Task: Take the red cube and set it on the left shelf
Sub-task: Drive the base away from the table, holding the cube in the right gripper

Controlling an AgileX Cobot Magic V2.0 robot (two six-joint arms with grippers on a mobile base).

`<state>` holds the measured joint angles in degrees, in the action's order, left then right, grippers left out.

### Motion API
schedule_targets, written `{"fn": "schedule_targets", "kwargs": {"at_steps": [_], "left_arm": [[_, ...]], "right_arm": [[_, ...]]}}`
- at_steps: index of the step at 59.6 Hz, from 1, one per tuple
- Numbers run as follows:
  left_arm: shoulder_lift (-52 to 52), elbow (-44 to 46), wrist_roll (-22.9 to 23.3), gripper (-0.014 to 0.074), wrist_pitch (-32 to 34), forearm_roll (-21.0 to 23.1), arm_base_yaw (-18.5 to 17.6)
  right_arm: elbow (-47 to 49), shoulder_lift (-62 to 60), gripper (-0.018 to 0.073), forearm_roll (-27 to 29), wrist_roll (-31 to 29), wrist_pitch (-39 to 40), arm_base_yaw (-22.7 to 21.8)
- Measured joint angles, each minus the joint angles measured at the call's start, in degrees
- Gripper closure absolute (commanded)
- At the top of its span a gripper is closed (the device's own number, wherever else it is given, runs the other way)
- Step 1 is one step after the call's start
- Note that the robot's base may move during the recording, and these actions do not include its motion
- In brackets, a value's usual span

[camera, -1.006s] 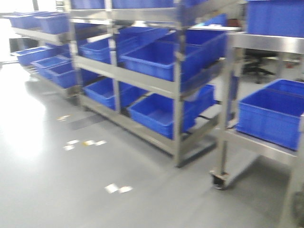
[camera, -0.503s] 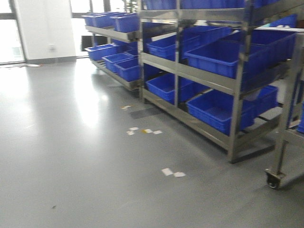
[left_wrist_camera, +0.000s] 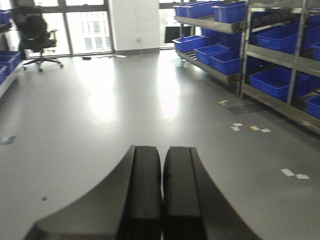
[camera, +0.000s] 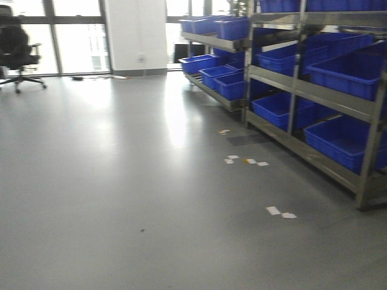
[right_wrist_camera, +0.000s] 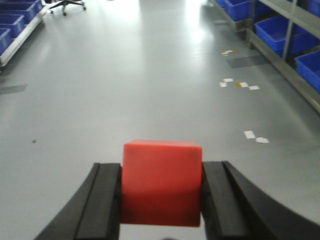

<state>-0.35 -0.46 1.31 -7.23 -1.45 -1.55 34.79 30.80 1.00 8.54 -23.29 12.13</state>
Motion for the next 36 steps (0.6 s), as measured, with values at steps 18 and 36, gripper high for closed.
{"fn": "schedule_targets", "kwargs": {"at_steps": [18, 36], "left_arm": [[0.0, 0.0, 0.0, 0.0495, 0.0, 0.0, 0.0], [0.0, 0.0, 0.0, 0.0495, 0.0, 0.0, 0.0]], "right_arm": [[0.0, 0.0, 0.0504, 0.0, 0.0, 0.0, 0.0], [0.0, 0.0, 0.0504, 0.0, 0.0, 0.0, 0.0]]}}
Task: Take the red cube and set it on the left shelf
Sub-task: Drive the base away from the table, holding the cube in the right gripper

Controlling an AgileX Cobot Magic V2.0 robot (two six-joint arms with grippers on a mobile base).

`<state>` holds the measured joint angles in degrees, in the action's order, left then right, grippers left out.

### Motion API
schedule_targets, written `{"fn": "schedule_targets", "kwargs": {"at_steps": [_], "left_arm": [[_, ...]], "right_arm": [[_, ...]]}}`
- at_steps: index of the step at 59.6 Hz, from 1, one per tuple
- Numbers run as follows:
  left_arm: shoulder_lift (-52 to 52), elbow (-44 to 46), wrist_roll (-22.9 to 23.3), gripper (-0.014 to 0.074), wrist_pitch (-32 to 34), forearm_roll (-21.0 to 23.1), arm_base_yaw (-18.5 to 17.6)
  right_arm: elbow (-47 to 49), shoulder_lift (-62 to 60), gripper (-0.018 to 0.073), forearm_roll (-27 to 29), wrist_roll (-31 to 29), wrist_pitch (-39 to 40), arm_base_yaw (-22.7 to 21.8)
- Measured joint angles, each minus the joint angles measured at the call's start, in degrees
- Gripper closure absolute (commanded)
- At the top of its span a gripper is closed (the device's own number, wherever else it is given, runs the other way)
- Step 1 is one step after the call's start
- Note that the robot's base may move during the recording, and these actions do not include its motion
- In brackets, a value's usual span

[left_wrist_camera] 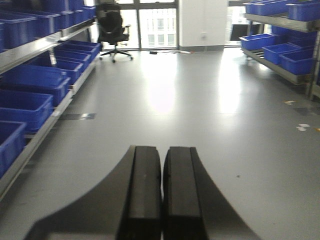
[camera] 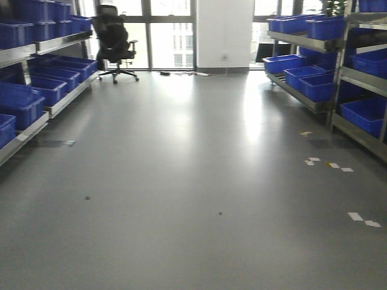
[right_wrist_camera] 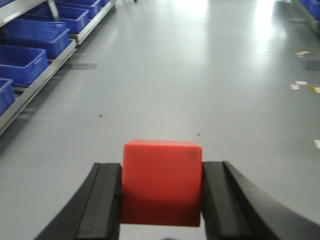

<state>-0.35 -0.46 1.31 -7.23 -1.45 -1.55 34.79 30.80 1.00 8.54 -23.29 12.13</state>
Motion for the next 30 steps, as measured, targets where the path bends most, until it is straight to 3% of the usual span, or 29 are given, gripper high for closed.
{"fn": "schedule_targets", "kwargs": {"at_steps": [30], "left_arm": [[0.0, 0.0, 0.0, 0.0495, 0.0, 0.0, 0.0]], "right_arm": [[0.0, 0.0, 0.0504, 0.0, 0.0, 0.0, 0.0]]}}
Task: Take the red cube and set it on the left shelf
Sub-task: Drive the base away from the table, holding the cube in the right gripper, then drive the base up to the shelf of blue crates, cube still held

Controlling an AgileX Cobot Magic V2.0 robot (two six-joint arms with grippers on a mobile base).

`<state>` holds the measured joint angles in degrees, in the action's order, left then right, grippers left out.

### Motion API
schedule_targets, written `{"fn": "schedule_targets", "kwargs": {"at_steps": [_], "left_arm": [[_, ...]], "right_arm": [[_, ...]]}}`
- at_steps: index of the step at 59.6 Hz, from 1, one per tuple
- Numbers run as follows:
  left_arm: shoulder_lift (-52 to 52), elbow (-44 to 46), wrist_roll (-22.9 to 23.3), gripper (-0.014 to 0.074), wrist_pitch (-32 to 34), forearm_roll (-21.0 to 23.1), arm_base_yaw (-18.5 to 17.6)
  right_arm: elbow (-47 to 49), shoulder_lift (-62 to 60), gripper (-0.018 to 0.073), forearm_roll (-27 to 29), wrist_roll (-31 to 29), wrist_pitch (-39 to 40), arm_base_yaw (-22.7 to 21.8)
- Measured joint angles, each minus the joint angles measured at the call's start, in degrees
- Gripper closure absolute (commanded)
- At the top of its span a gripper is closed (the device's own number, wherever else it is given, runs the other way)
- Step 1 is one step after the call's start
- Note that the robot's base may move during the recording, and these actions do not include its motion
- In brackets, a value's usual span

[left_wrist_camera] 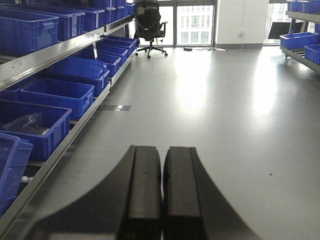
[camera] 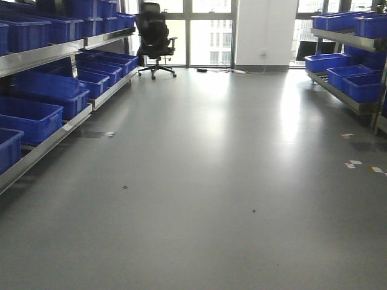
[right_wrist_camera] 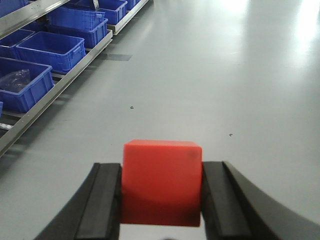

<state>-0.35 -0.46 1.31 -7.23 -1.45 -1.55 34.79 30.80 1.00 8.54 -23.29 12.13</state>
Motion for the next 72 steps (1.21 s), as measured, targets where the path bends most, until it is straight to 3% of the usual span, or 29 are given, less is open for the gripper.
{"fn": "schedule_targets", "kwargs": {"at_steps": [72], "left_arm": [[0.0, 0.0, 0.0, 0.0495, 0.0, 0.0, 0.2]], "right_arm": [[0.0, 0.3, 0.0504, 0.0, 0.0, -1.3, 0.0]]}}
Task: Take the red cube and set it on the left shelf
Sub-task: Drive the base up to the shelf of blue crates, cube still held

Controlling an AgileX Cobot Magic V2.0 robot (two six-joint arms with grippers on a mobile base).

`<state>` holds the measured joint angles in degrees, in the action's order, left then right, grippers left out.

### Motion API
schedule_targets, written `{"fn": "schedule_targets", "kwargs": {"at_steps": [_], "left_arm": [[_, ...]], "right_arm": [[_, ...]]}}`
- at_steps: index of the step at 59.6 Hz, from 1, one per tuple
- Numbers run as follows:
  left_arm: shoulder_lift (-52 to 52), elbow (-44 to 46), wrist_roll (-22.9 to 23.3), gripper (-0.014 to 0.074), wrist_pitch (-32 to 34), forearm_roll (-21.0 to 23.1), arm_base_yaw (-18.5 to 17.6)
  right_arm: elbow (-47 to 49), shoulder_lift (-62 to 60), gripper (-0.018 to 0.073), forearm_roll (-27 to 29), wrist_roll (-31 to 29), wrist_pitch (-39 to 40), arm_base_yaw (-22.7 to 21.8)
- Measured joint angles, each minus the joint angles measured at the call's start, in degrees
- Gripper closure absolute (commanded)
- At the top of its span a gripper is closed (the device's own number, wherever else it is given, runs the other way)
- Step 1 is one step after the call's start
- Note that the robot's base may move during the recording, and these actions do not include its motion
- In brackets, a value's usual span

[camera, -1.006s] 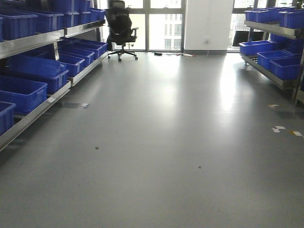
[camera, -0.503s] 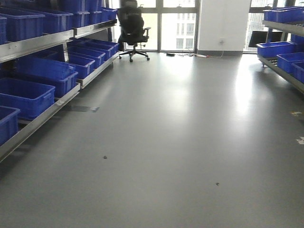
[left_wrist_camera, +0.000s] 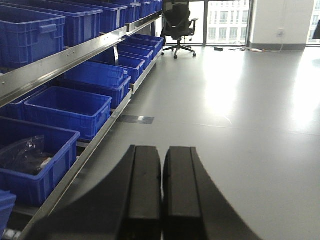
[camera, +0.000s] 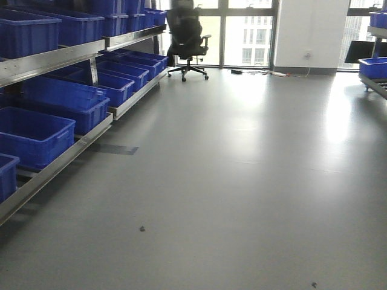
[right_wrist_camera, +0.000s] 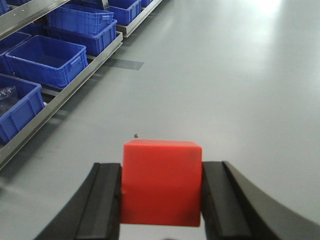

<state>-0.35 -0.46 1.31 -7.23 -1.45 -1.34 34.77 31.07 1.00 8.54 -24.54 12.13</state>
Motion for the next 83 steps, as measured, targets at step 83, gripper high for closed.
{"fn": "schedule_targets", "kwargs": {"at_steps": [83], "left_arm": [[0.0, 0.0, 0.0, 0.0495, 0.0, 0.0, 0.0]], "right_arm": [[0.0, 0.1, 0.0504, 0.0, 0.0, 0.0, 0.0]]}}
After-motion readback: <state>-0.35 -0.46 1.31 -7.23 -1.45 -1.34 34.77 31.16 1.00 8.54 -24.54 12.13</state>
